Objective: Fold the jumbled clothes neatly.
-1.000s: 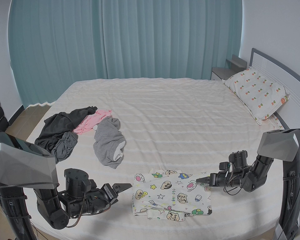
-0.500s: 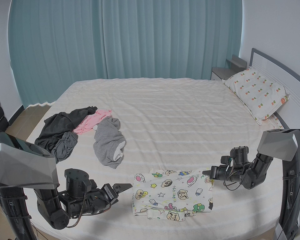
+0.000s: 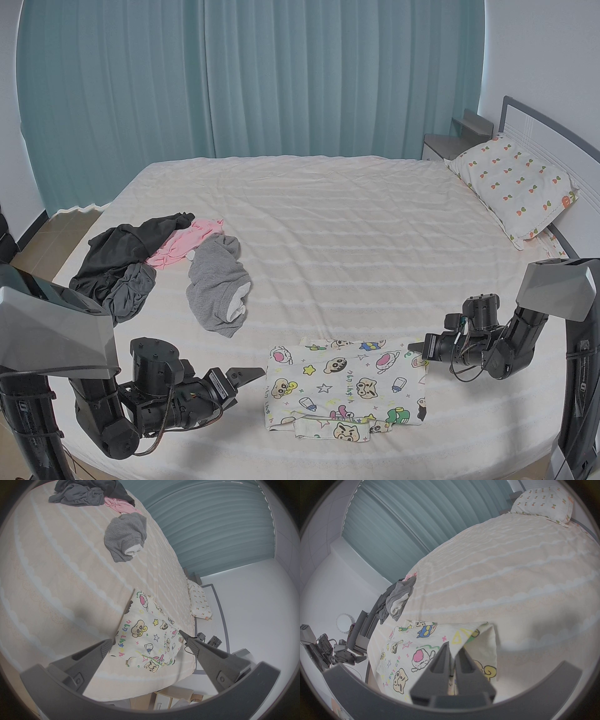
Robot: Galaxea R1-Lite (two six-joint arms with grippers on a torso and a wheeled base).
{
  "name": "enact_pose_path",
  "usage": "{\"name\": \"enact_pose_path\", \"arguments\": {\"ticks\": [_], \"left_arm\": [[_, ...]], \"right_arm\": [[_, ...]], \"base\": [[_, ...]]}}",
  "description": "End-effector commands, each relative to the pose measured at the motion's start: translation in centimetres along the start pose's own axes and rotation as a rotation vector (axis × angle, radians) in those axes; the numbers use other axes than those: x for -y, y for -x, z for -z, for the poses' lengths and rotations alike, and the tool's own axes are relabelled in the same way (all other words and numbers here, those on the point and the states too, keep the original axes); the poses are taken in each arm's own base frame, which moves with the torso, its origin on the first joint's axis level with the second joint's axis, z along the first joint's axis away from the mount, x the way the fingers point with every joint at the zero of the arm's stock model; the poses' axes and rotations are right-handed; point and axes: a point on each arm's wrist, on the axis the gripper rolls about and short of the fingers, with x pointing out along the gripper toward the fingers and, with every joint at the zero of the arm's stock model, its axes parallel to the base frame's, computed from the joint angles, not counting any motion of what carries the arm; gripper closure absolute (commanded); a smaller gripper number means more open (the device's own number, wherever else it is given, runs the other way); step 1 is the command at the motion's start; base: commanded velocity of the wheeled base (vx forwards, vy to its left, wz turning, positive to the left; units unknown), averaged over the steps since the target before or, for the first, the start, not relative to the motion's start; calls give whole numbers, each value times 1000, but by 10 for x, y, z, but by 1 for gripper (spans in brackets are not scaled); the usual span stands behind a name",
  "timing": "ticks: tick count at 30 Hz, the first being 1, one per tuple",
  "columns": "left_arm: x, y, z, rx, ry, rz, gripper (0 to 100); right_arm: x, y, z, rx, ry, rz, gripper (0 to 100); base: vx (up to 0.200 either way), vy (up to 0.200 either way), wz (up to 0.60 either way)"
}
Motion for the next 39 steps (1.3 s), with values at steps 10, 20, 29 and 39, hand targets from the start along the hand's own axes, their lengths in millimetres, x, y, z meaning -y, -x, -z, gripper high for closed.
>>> {"name": "enact_pose_path", "arguments": {"ticks": [10,20,29,39], "left_arm": [[-1,-39,2,25,-98,-18,0],[-12,-91,-12,59,-347,-175,0],[-3,-122,-19,40,-437,-248,0],[13,-143,-5,4,-475,-214,0]], "right_arm": [[1,50,32,-103,-23,58,0],[-3,41,60,-215,39,41,0],[-13,33,61,-228,70,18,0],[-25,17,62,-229,100,-2,0]], "base": [[0,0,0],[0,0,0],[0,0,0],[0,0,0]]}}
